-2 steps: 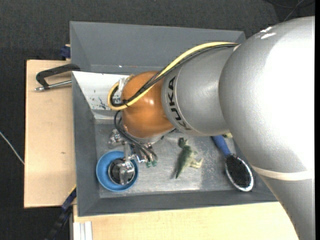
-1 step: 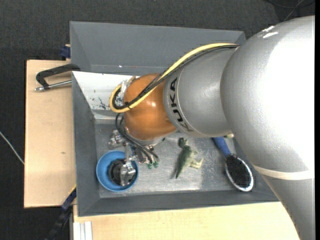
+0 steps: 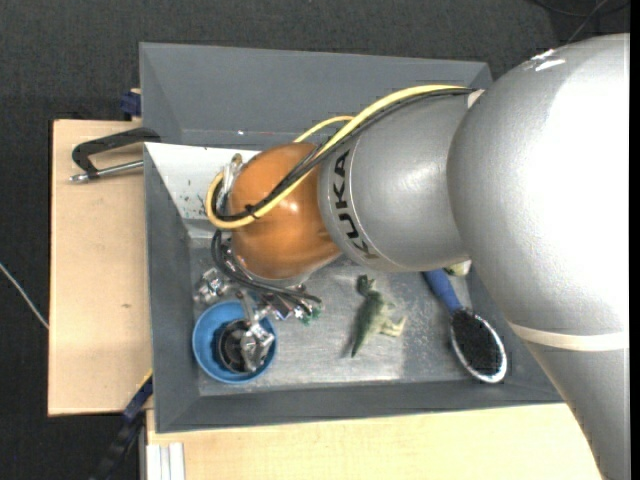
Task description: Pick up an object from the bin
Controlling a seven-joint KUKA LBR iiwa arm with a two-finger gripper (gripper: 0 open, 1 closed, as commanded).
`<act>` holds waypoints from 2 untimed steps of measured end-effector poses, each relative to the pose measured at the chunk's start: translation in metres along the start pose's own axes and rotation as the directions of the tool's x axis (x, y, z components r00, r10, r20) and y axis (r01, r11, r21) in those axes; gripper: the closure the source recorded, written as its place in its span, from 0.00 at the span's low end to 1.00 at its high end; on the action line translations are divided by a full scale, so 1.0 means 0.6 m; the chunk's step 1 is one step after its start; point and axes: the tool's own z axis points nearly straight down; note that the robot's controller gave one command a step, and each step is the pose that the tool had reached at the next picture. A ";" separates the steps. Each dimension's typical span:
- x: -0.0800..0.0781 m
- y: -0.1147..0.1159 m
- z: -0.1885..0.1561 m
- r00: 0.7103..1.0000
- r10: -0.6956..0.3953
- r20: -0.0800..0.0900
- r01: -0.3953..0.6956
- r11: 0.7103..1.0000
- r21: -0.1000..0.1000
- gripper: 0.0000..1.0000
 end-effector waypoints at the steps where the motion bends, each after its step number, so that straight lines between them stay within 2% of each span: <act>1: -0.002 -0.003 -0.004 1.000 -0.001 0.002 0.001 1.000 0.003 1.00; 2: -0.007 -0.002 -0.031 1.000 0.000 -0.011 0.000 1.000 0.005 1.00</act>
Offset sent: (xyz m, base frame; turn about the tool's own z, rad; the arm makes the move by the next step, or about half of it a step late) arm 0.0000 0.0000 0.0000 0.0000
